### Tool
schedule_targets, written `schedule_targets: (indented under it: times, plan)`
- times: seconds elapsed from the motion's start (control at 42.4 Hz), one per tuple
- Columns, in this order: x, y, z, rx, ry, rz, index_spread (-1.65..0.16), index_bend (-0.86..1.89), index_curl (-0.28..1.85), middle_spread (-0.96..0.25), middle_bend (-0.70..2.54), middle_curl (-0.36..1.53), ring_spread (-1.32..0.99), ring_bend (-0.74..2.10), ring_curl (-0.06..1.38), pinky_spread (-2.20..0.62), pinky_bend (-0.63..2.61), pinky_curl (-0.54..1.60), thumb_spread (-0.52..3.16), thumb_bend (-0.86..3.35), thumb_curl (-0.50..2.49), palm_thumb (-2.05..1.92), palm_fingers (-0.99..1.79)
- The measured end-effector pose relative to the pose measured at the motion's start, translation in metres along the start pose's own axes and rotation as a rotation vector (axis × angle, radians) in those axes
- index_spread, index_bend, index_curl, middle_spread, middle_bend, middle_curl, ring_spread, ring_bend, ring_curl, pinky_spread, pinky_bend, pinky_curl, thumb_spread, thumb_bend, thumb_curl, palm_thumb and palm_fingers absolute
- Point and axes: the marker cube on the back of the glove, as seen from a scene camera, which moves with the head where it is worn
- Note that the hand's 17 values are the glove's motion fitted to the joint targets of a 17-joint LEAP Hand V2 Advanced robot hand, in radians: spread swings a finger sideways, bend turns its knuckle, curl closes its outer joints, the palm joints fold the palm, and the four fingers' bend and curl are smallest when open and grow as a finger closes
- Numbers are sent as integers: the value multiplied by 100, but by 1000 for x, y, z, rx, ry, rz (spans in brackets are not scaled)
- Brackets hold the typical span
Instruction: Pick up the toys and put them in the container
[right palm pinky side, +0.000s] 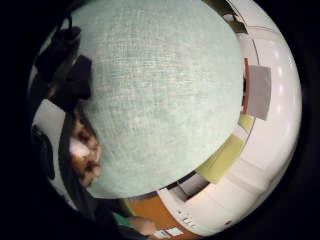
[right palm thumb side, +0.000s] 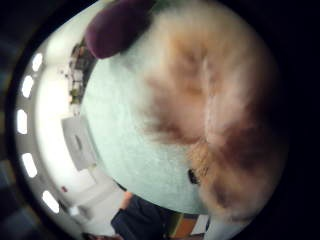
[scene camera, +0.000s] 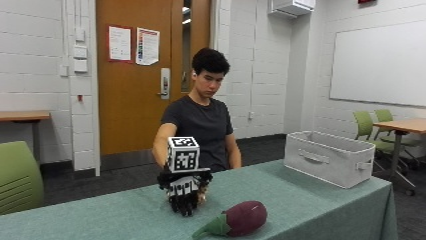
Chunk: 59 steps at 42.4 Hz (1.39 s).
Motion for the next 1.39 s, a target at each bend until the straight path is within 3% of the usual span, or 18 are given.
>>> schedule_targets:
  times: [0.024, 0.047, 0.071, 0.189, 0.331, 0.567, 0.685, 0.992, 1.11, 1.204, 1.322, 1.393]
  plan:
    - [0, 2, -1, 3, 10, -1, -33, 64, 59, -9, 15, 29, -22, 32, 18, -6, 83, 39, 118, 20, 28, 37, 32]
    - [-1, 4, -2, 9, 22, -1, -32, 65, 60, -10, 25, 32, -25, 41, 22, -9, 79, 38, 119, 27, 31, 49, 47]
    - [-1, 6, -3, 18, 35, -2, -32, 65, 60, -10, 22, 31, -26, 41, 20, -10, 77, 37, 120, 27, 31, 48, 46]
    - [-8, 13, -20, 95, 49, -10, -32, 33, 53, -21, 44, 37, -39, 79, 30, -26, 82, 34, 113, 29, 38, 58, 101]
    - [-33, 21, -44, 111, 18, -44, -33, 25, 57, -29, 77, 50, -40, 101, 42, -38, 69, 34, 99, 27, 45, 61, 131]
    - [-124, 36, -130, 193, -14, -117, -36, 32, 65, -33, 94, 59, -39, 109, 46, -45, 70, 35, 84, 21, 55, 59, 127]
    - [-184, 42, -188, 336, 3, -232, -36, 35, 69, -34, 98, 61, -39, 111, 47, -46, 72, 36, 80, 20, 60, 59, 125]
    - [-408, 107, -302, 481, 35, -544, -38, 36, 79, -34, 102, 64, -39, 114, 47, -47, 75, 37, 74, 17, 70, 59, 121]
    - [-512, 151, -312, 505, 29, -720, -38, 36, 82, -34, 102, 65, -39, 115, 47, -47, 75, 37, 73, 16, 74, 59, 120]
    - [-587, 193, -306, 437, -96, -941, -38, 36, 85, -34, 102, 65, -38, 114, 47, -47, 75, 37, 72, 16, 77, 59, 120]
    - [-656, 198, -281, 453, -16, -817, -39, 35, 87, -34, 103, 66, -38, 115, 47, -48, 75, 37, 71, 15, 80, 59, 119]
    - [-656, 175, -265, 446, 9, -926, -39, 35, 89, -34, 103, 66, -38, 115, 46, -48, 76, 37, 71, 14, 82, 59, 119]
